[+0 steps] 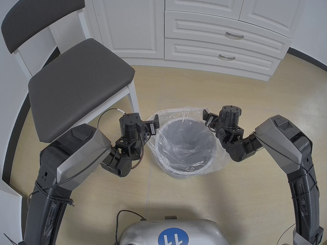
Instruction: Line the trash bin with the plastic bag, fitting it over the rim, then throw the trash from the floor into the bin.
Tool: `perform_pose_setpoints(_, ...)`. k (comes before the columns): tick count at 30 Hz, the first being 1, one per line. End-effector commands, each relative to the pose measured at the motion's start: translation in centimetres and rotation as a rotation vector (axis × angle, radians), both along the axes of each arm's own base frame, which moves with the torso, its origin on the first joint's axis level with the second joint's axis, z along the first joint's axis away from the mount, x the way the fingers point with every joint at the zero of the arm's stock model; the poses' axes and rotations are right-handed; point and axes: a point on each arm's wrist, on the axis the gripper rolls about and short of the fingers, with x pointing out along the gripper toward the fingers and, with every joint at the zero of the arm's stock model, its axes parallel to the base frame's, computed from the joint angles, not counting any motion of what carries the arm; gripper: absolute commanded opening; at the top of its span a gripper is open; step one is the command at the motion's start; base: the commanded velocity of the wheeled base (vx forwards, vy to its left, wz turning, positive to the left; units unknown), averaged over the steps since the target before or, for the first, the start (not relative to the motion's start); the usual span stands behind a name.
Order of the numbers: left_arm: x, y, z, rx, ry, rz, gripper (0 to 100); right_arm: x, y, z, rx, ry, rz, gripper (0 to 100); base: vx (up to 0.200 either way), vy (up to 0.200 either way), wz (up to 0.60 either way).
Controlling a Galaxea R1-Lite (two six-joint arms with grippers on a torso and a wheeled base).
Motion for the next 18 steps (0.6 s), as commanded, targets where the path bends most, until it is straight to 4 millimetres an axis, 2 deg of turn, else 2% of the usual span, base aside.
perform_pose_setpoints(1, 1.0, 0.1, -2.0, 0.004, 0.011, 0.011, 100, 1.0, -0.5, -1.1, 0.031, 0.040, -0.012, 100, 0.000, 0.000, 0.00)
perform_pose_setpoints(11, 2.5, 0.4, -2.8, -0.013, -0.020, 0.029, 100, 2.4, -0.3, -0.8, 0.116, 0.103, -0.012, 100, 0.000, 0.000, 0.00)
perform_pose_setpoints(18, 2.6, 0.7, -3.5, -0.002, 0.005, 0.035, 100, 2.5, -0.6, -1.2, 0.116, 0.114, 0.003, 100, 0.000, 0.000, 0.00)
